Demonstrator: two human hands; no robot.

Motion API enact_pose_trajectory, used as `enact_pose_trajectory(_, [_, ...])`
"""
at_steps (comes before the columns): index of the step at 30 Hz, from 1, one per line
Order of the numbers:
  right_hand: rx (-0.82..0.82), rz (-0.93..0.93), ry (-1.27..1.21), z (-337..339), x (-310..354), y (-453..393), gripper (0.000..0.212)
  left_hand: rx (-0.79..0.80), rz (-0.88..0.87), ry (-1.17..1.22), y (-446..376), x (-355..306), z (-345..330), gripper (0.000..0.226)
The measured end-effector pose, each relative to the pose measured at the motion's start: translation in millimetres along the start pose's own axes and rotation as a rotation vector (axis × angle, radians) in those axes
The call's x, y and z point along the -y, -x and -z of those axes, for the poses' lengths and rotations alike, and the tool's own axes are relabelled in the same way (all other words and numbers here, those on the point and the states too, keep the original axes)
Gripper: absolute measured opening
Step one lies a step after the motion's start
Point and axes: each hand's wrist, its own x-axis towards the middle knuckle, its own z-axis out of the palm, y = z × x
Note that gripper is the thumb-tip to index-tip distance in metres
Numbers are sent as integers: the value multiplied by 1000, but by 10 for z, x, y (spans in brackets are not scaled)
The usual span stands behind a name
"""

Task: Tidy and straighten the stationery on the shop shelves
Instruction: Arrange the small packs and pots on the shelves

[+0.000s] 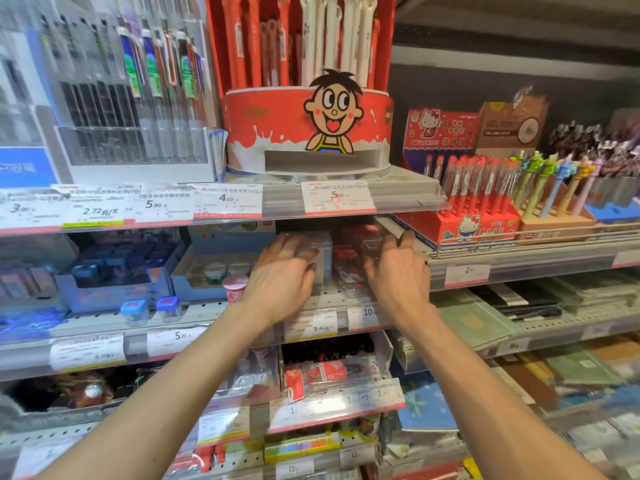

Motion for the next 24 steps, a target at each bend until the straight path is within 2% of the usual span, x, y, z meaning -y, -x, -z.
enact_pose_trajectory(3, [51,-8,35,-46,-51,-56,47,12,-10,4,-4,24,-5,44])
enact_pose_trajectory(11, [-5,-2,4,-89,-96,-17,36,28,0,21,55,23,-17,46])
enact_pose_trajectory(14, [-10,3,-25,-97,-115,0,39,30,0,44,60,32,-15,46])
enact_pose_trajectory(20, [-10,125,-259,-35,-271,129,41,-21,-33,126,102,76,-23,43])
enact_pose_trajectory(24, [-17,230,-500,63,-368,300,27,-183,-59,231,231,90,-8,34])
